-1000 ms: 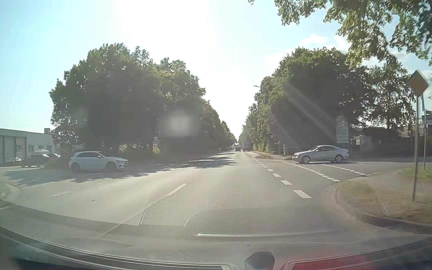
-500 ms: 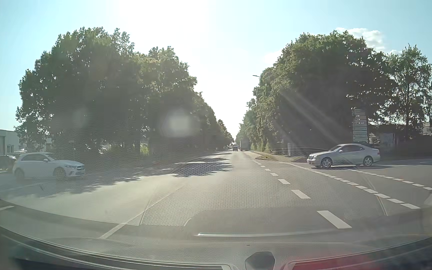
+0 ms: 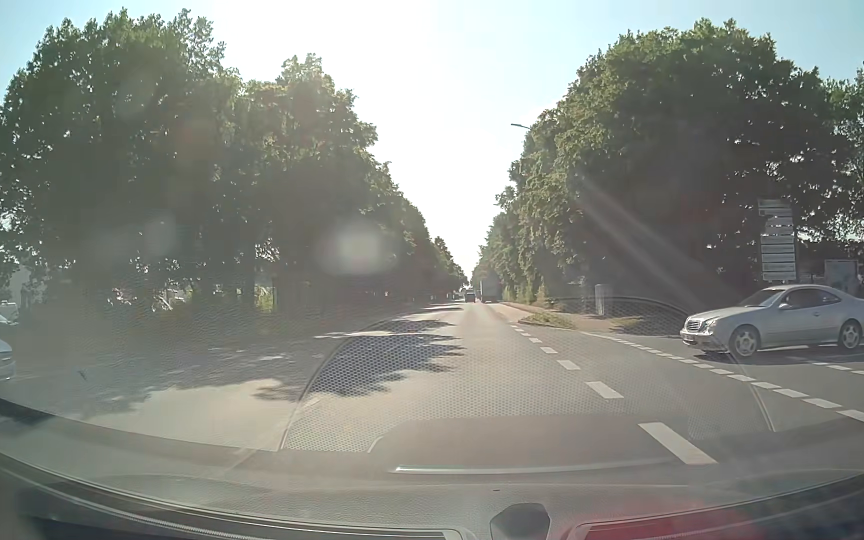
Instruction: Follow the waypoints while adhering to traffic rules and regulations
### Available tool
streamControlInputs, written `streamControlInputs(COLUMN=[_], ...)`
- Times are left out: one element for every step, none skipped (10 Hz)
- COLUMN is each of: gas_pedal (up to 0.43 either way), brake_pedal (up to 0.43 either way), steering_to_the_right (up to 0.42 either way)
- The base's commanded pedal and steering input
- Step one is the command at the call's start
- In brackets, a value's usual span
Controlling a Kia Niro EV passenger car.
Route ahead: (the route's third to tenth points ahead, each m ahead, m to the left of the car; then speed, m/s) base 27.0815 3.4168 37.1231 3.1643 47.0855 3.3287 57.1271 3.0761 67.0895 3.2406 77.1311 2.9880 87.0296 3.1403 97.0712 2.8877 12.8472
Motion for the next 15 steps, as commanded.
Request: streamControlInputs(gas_pedal=[0.189,0.189,0.189,0.189,0.189,0.189,0.189,0.189,0.189,0.189,0.189,0.189,0.189,0.177,0.177], brake_pedal=[0.006,0.006,0.006,0.006,0.006,0.006,0.006,0.006,0.006,0.006,0.006,0.006,0.006,0.006,0.006], steering_to_the_right=[0.002,0.002,0.001,0.001,0.0,0.0,0.0,0.0,0.0,0.0,0.0,0.0,0.0,0.001,0.001])
